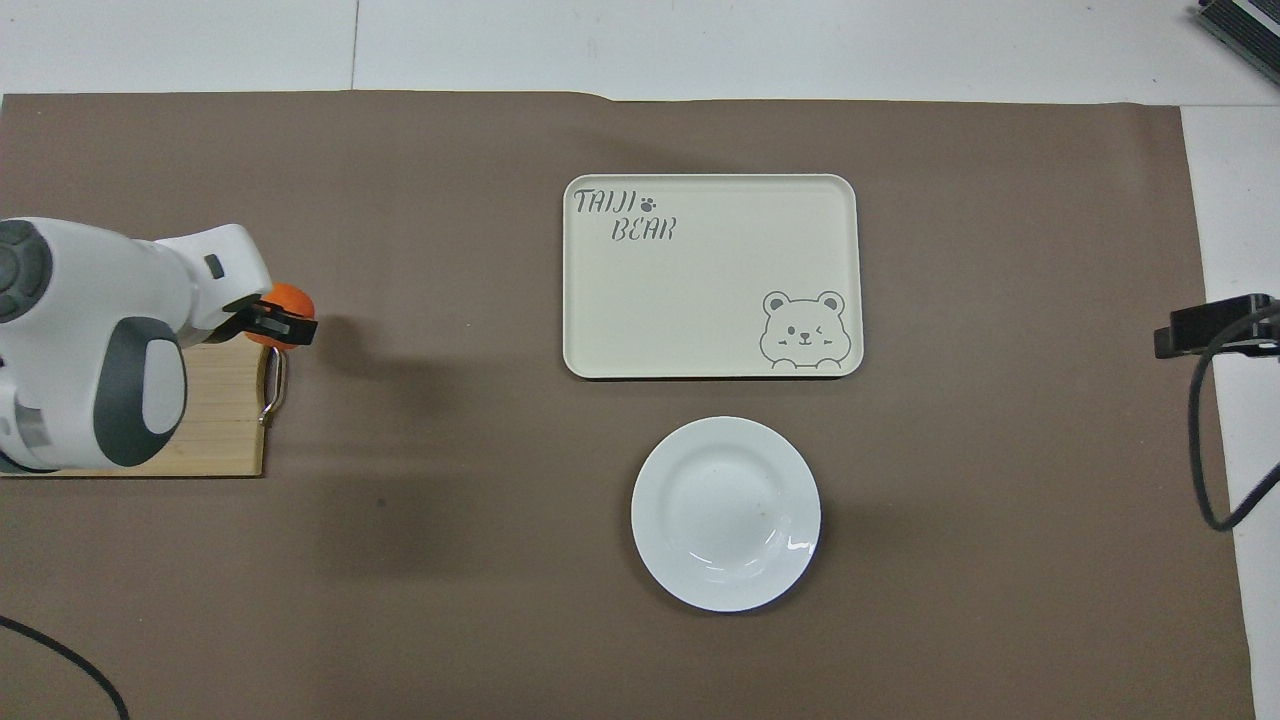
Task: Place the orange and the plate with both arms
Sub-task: 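Lift the orange with the left gripper and carry it over the plate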
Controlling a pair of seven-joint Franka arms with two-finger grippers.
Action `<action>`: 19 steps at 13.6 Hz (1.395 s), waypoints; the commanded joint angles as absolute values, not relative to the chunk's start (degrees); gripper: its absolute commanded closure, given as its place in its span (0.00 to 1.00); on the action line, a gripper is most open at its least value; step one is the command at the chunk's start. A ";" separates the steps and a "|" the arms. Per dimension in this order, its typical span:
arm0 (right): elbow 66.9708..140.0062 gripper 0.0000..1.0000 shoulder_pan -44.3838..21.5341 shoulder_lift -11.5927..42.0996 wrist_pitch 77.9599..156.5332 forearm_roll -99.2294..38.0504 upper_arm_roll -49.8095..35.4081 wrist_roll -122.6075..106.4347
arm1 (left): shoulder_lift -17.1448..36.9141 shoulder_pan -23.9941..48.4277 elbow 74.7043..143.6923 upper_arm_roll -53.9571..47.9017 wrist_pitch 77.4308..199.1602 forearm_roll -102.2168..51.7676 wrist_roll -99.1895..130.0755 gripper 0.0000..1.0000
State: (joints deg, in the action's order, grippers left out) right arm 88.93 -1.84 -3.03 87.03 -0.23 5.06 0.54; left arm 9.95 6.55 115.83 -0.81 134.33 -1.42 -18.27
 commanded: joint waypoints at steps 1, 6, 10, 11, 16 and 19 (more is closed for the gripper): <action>89.65 0.00 -1.49 -3.69 86.84 0.79 4.57 1.41 | 8.35 15.00 116.54 0.26 132.55 -1.76 -12.59 1.00; 89.65 0.00 -1.41 -3.69 86.84 0.79 4.57 1.32 | 8.26 33.80 116.28 0.18 132.09 -1.76 10.41 1.00; 89.65 0.00 -1.76 -3.60 86.84 0.79 4.57 1.41 | 7.91 43.40 115.84 -0.44 135.17 -3.33 20.55 1.00; 89.65 0.00 -1.76 -3.69 86.84 0.79 4.57 1.32 | 8.52 45.42 115.84 -0.96 135.61 -3.86 21.35 1.00; 90.52 0.00 -2.11 -4.22 87.18 -0.52 4.48 0.97 | 9.93 51.23 116.10 -1.58 138.25 -5.62 25.75 1.00; 92.02 0.00 -2.11 -4.48 87.63 -2.11 4.48 0.79 | 11.86 52.21 116.01 -1.93 140.00 -5.71 25.23 0.74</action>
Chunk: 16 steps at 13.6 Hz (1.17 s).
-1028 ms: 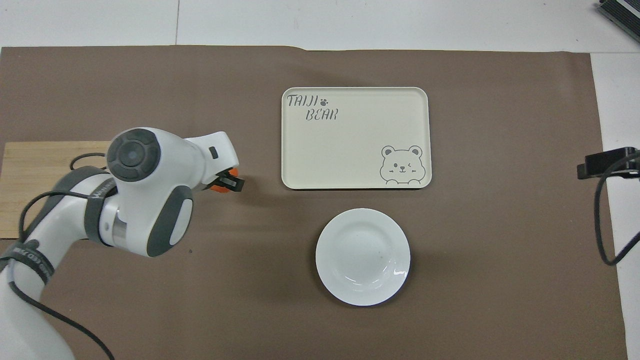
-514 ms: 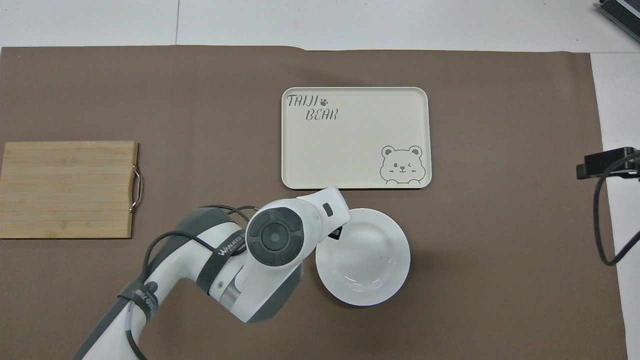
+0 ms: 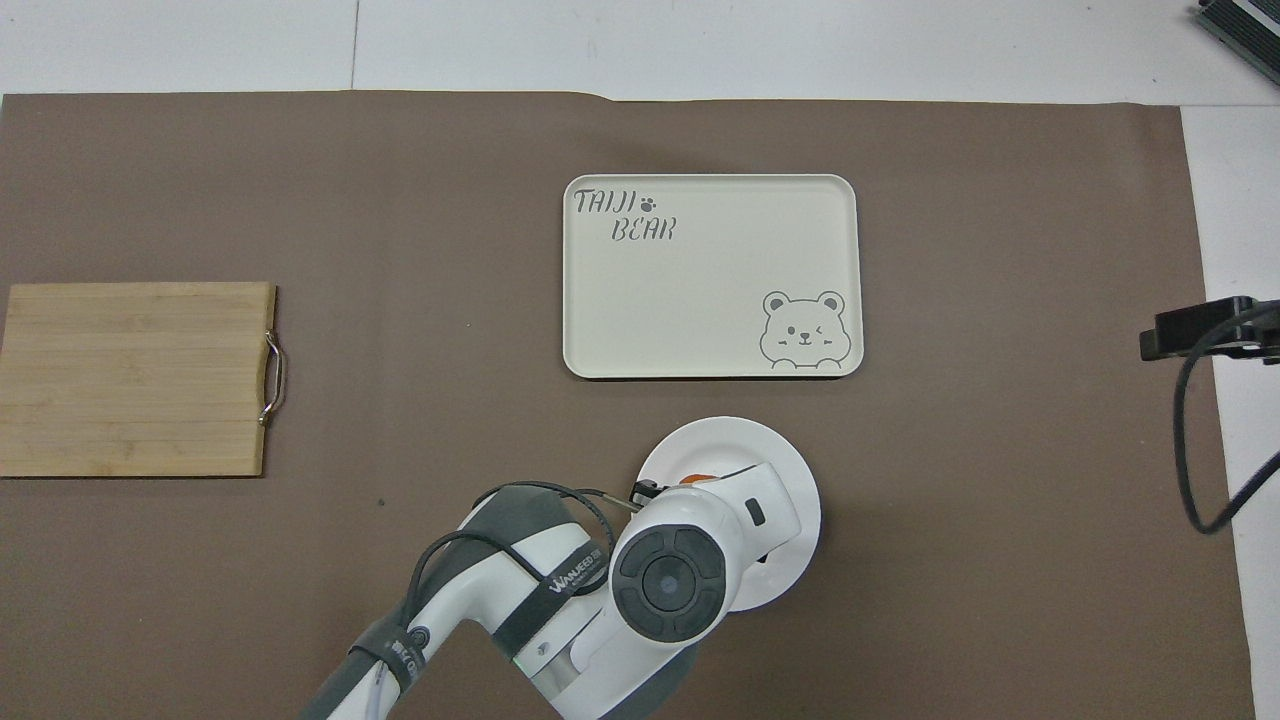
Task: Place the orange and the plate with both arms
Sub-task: 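Lift the orange with the left gripper and carry it over the plate, then release the orange onto the plate while the right gripper reaches in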
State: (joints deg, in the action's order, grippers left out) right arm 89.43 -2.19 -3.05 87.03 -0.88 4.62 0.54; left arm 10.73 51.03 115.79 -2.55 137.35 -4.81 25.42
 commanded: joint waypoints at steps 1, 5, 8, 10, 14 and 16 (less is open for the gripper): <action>92.80 0.00 -1.85 -4.48 87.71 -4.28 4.48 0.36 | 12.04 52.21 116.02 -1.93 140.44 -5.97 25.31 0.61; 95.35 0.00 -2.02 -4.13 87.98 -8.78 4.48 0.18 | 12.30 52.47 116.10 -2.11 140.36 -8.26 24.96 0.13; 98.52 0.00 -1.76 -4.22 89.47 -12.65 4.57 -0.09 | 12.39 51.51 115.93 -2.02 140.27 -8.17 24.53 0.00; 100.88 0.00 -1.76 -3.78 91.21 -14.76 4.48 -2.71 | 12.13 49.85 116.02 -1.76 139.14 -8.26 24.87 0.00; 107.83 0.00 -1.67 -4.04 94.92 -18.44 4.57 -6.85 | 8.35 44.66 114.52 -1.23 128.69 -7.47 21.90 0.00; 110.73 0.00 -1.49 -4.13 95.71 -22.13 4.57 -7.12 | 7.39 39.14 114.61 -1.06 127.89 -7.38 17.17 0.00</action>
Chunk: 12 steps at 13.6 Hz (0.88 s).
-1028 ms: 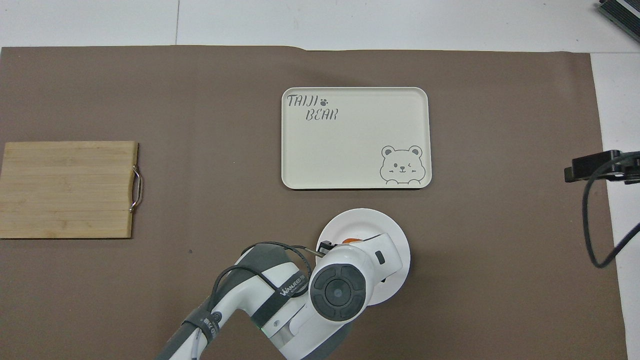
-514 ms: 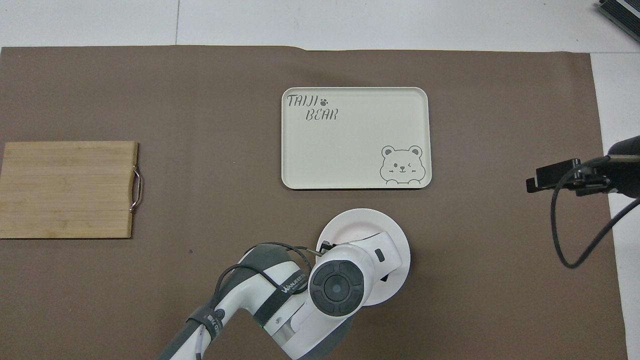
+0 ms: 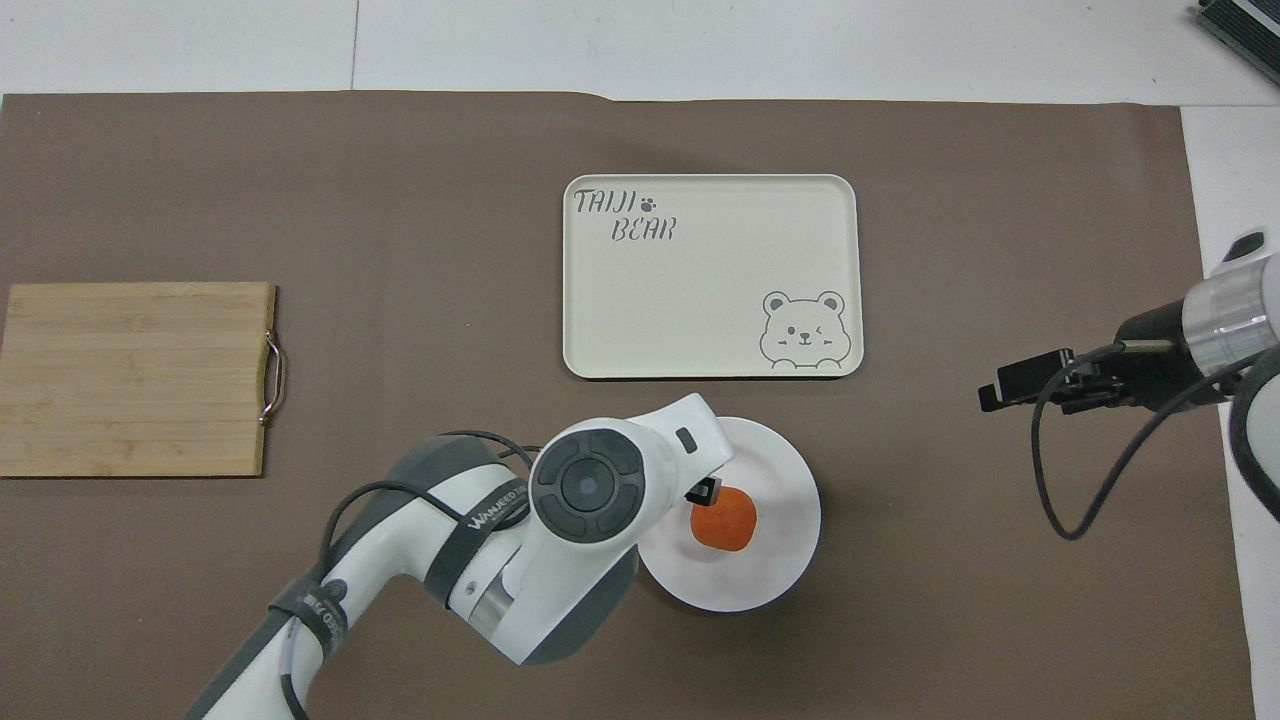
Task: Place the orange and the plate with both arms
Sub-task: 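Release the orange onto the plate while the right gripper reaches in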
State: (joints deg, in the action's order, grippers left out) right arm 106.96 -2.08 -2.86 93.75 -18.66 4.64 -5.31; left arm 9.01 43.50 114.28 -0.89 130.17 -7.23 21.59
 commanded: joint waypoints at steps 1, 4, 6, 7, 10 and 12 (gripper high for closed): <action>112.57 0.00 -1.49 -4.22 96.58 -24.32 4.57 -8.08 | 6.69 35.46 114.70 -1.05 125.36 -7.38 13.75 0.00; 118.20 0.00 -1.76 -4.48 100.62 -27.15 4.48 -11.59 | 3.35 23.51 115.22 -1.05 120.77 -7.38 0.13 0.00; 121.89 0.00 -1.50 -4.57 102.29 -29.61 4.57 -15.45 | 2.29 16.38 114.70 -1.05 120.76 -7.21 -8.48 0.00; 123.73 0.00 -1.49 -5.09 103.96 -29.71 4.57 -16.95 | 2.20 12.87 113.65 -1.05 120.76 -5.73 -12.53 0.00; 128.39 0.00 -1.23 -5.54 105.38 -33.29 4.57 -21.25 | 2.90 6.43 106.28 -1.14 118.76 -1.68 -14.15 0.00; 132.00 0.00 -1.23 -6.06 107.48 -35.94 4.57 -24.08 | 3.08 5.19 100.14 -1.06 111.57 -1.23 -14.41 0.00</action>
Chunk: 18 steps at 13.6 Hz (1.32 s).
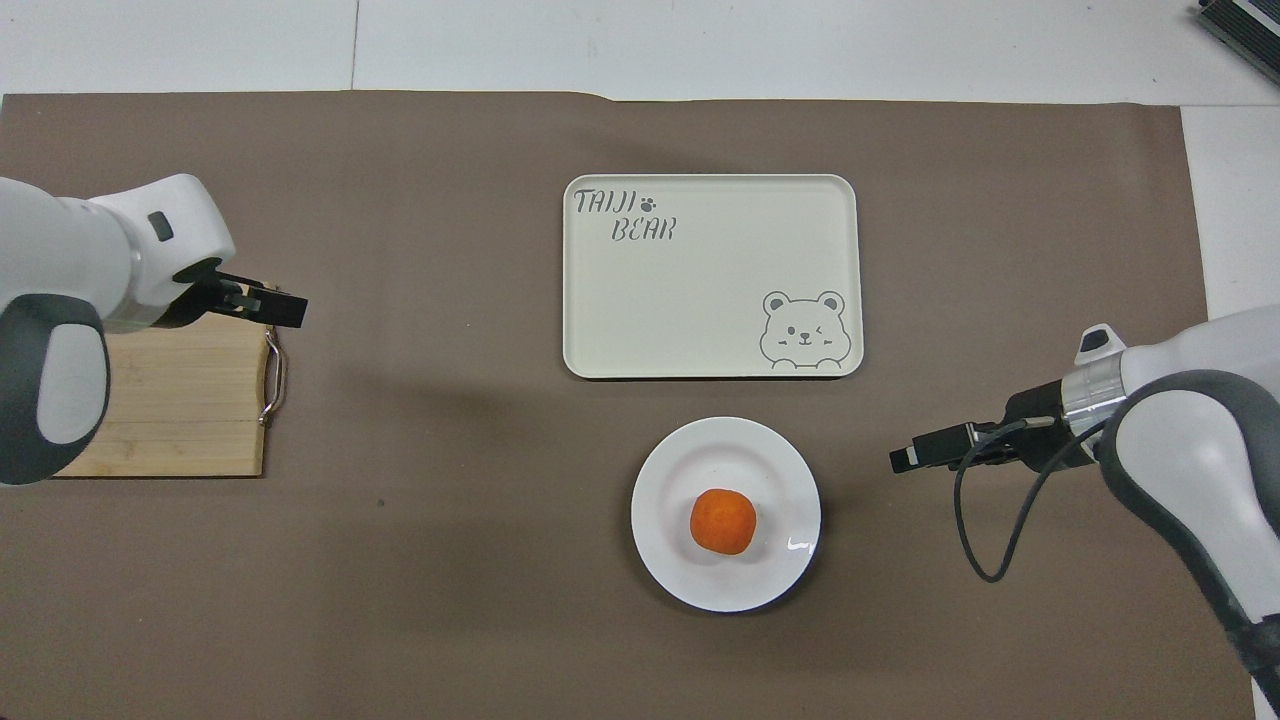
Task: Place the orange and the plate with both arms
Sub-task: 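Withdraw the left gripper while the right gripper reaches the plate rim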
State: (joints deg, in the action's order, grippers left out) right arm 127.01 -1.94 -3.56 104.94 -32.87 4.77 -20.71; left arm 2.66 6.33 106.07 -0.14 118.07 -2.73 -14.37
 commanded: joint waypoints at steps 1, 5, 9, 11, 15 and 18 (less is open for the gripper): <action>133.49 0.00 -1.40 -6.06 107.93 -37.77 4.57 -24.95 | 2.99 4.58 96.98 -1.05 107.88 -1.32 -14.50 0.00; 139.20 0.00 -2.20 -5.98 111.79 -44.81 4.57 -31.01 | 2.11 3.52 89.40 -0.53 98.03 -1.93 -14.50 0.00; 141.94 0.00 -2.29 -3.96 113.03 -50.43 4.48 -38.12 | 0.89 1.76 86.92 -0.88 93.17 -2.20 -14.41 0.00; 142.91 0.00 -2.37 -3.08 113.81 -52.82 4.48 -41.13 | 0.53 1.76 86.92 -1.05 92.81 -2.20 -13.98 0.00; 143.61 0.00 -3.95 0.16 113.99 -59.13 4.48 -47.44 | -0.79 1.67 87.36 -1.23 92.64 -2.11 -13.36 0.00; 143.79 0.00 -4.04 0.88 113.82 -60.29 4.48 -48.60 | -0.79 1.67 87.36 -1.23 92.55 -2.11 -13.62 0.00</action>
